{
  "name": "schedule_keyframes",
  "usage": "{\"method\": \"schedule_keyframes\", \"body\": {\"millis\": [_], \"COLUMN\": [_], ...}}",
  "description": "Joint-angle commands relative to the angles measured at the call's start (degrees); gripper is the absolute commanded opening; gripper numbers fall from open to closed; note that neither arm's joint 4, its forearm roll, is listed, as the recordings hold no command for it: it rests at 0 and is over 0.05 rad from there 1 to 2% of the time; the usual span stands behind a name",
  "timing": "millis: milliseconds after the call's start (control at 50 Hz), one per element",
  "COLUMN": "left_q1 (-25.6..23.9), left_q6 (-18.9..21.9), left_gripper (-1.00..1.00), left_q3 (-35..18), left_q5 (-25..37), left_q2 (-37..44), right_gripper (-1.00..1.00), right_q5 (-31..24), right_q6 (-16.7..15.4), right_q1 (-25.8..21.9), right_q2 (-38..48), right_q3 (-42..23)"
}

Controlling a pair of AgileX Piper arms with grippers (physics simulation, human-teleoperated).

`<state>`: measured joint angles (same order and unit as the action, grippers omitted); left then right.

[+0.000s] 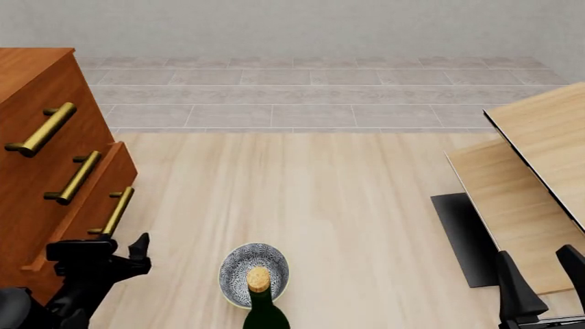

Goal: Close the bottom drawer of the cabinet.

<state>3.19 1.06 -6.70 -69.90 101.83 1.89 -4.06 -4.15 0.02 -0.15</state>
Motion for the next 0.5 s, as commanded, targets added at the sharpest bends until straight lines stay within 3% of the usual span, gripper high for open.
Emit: {"method": "schedule_keyframes", "body": {"millis": [20,500], "left_q1": [0.7,2.3], "left_q6": [2.6,6.9], "left_gripper": [1.00,1.00], "left_q3": [-3.9,-4.6], "left_q5": [0.0,0.0], "left_q2": [6.0,7.1], "right_gripper": [1.00,1.00], "right_q5": [0.1,0.3], "right_q6": [-0.2,-0.5], "right_q1": [-0.1,-0.2], "right_q2": [0.0,0.0], "right_q3": [0.0,0.0]}}
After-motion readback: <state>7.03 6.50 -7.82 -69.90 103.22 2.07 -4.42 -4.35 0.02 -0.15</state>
